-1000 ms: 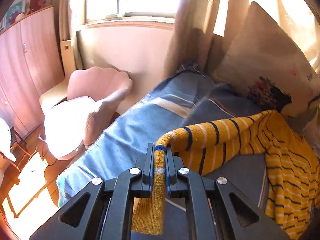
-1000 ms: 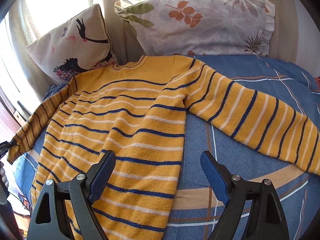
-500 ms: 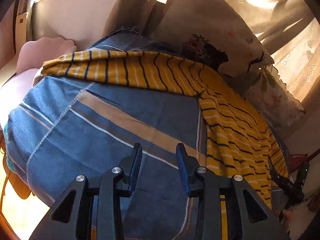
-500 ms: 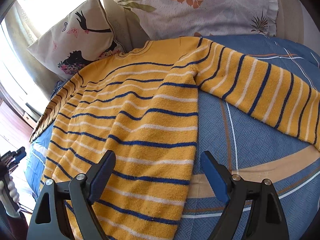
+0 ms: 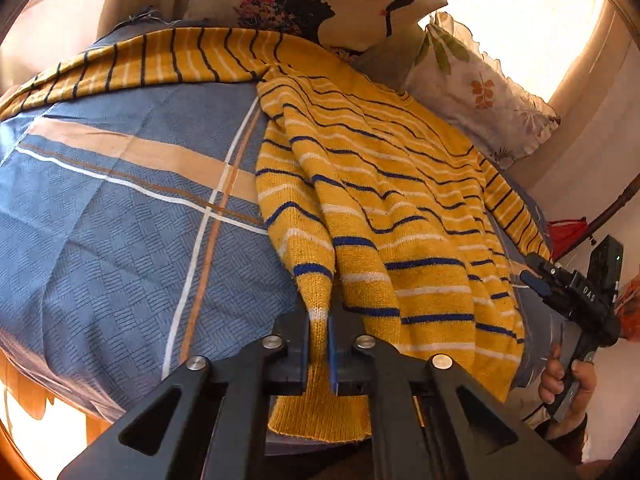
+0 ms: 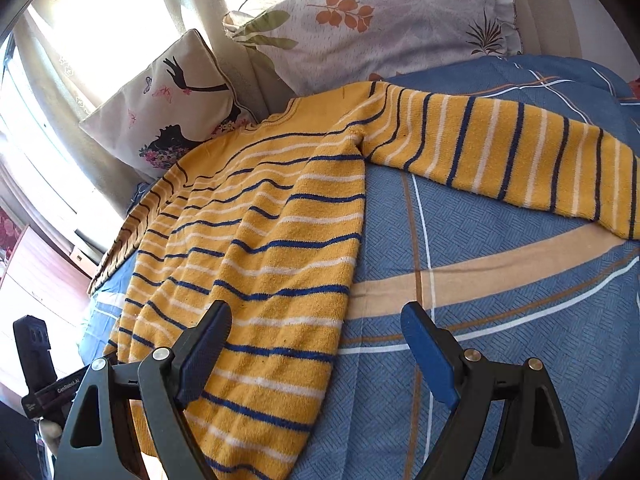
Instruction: Fold small clothes
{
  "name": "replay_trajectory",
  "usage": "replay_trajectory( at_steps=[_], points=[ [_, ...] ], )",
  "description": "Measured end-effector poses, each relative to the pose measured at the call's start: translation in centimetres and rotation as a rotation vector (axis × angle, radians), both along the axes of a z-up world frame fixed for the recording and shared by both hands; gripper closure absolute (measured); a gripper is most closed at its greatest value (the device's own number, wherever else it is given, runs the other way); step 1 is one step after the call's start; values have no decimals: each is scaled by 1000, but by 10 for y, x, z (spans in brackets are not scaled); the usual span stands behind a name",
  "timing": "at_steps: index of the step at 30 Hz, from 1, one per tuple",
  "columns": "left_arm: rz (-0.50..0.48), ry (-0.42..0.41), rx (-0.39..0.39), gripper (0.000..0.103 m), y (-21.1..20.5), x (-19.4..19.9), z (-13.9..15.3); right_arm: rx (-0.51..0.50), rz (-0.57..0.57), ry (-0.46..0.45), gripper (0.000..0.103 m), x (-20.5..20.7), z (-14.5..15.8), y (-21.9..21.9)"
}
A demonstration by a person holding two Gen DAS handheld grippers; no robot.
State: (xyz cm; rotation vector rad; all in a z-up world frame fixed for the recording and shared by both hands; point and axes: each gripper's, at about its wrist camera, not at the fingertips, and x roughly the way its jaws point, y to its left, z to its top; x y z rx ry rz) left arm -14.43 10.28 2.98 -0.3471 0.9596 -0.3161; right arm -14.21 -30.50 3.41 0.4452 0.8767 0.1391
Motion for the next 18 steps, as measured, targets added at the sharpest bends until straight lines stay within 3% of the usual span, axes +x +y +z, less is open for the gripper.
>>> replay_trajectory(
  at_steps=[5,7,8,10,14,16,18],
  points=[
    [141,-42,-16,97,55,-41,28,8,-23,-26,13,-15,5,-14],
    [179,-14,-24,97,68,-51,20,15,-39,-20,13,-18,2,-20],
    [202,3,-6,102,72,-53,15,23,-45,-12,13,-18,0,-23],
    [241,28,30,102,80,-55,6,44,-58,-1,13,-17,-4,-30],
    [282,19,-26,102,94,-58,3,19,-151,-5,13,-24,-2,-56],
    [281,-7,-18,98,93,-55,8,19,-214,-8,13,-30,-1,-77],
    [283,-27,-14,75,90,-50,12,26,-275,-5,13,-38,-2,-97]
  ],
)
